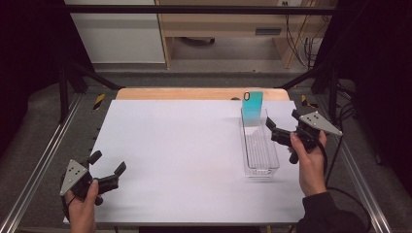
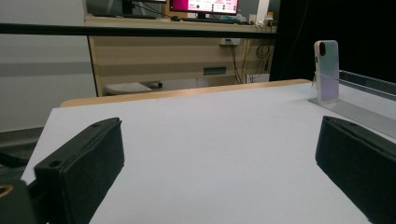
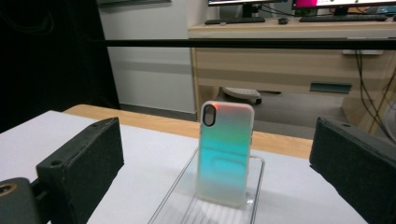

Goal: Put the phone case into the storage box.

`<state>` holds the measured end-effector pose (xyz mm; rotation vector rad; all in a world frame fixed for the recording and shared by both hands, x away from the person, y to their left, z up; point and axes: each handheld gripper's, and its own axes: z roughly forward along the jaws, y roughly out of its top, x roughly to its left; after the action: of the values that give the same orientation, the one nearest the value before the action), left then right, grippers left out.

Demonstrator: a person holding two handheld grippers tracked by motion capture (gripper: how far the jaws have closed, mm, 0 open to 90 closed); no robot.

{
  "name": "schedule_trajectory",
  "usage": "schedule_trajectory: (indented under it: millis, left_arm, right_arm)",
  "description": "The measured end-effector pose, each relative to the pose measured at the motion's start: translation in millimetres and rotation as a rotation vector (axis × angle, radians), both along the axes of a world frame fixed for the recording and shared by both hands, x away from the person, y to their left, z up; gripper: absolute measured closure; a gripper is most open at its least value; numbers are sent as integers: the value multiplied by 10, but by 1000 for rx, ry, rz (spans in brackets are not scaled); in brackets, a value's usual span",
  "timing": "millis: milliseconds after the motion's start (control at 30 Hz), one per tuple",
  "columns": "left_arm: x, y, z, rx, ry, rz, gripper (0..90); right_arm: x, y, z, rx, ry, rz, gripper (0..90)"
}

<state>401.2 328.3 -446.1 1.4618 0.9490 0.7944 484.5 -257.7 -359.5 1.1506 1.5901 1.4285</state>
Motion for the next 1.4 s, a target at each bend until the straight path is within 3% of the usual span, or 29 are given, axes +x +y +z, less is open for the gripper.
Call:
schedule_trajectory:
  millis: [267, 700, 1400]
  left_arm:
    - [-2, -52, 0, 12, 6, -34, 8]
    - [1, -129, -11, 37, 9, -48, 8]
    - [-5, -225, -13, 61, 9, -75, 8]
  right_arm:
    - [-214, -114, -116, 3, -19, 23, 34]
    - [-466, -225, -336, -5, -34, 43, 29]
    - [-636, -271, -645, 3, -24, 72, 26]
